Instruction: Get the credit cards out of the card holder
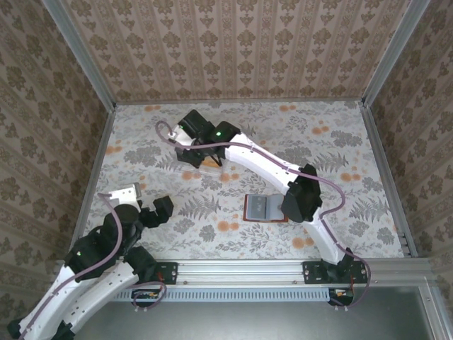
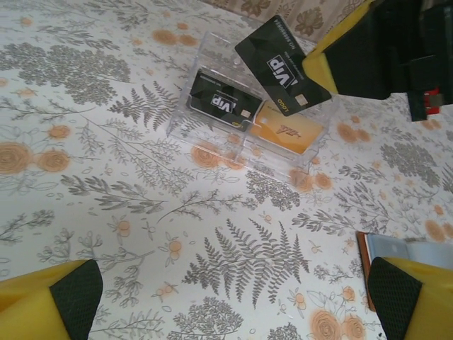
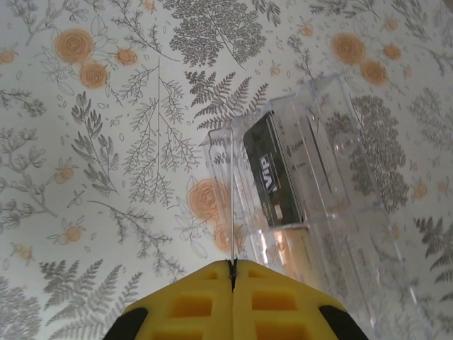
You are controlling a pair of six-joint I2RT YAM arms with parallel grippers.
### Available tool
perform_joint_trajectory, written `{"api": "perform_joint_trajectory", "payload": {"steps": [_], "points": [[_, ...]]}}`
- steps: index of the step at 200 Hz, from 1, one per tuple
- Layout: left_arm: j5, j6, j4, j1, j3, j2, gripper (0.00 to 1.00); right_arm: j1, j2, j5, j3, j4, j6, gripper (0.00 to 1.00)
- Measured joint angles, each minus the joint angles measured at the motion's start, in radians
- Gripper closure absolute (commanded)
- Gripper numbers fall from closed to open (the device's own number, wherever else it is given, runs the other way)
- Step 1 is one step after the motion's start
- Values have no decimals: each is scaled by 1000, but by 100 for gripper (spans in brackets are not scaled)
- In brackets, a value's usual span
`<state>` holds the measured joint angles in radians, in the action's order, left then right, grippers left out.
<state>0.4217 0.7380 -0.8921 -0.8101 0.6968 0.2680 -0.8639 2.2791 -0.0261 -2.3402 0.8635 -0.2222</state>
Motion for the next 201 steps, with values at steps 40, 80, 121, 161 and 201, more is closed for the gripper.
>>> {"api": "perform_joint_trajectory", "payload": {"steps": [40,80,121,161,201], "points": [[32,0,-47,0,57,0,0,-8,74,-27,-71,19,-111,100],[40,0,-66,0,59,1,0,-11,113,-53,-80,9,-194,100],[47,1,-72,0,59,8,0,-11,142,-80,-81,-20,-257,100],[48,3,-85,0,59,8,0,-11,171,-116,-84,-55,-307,100],[47,3,-89,0,59,8,0,-11,207,-145,-85,-78,-333,100]]}}
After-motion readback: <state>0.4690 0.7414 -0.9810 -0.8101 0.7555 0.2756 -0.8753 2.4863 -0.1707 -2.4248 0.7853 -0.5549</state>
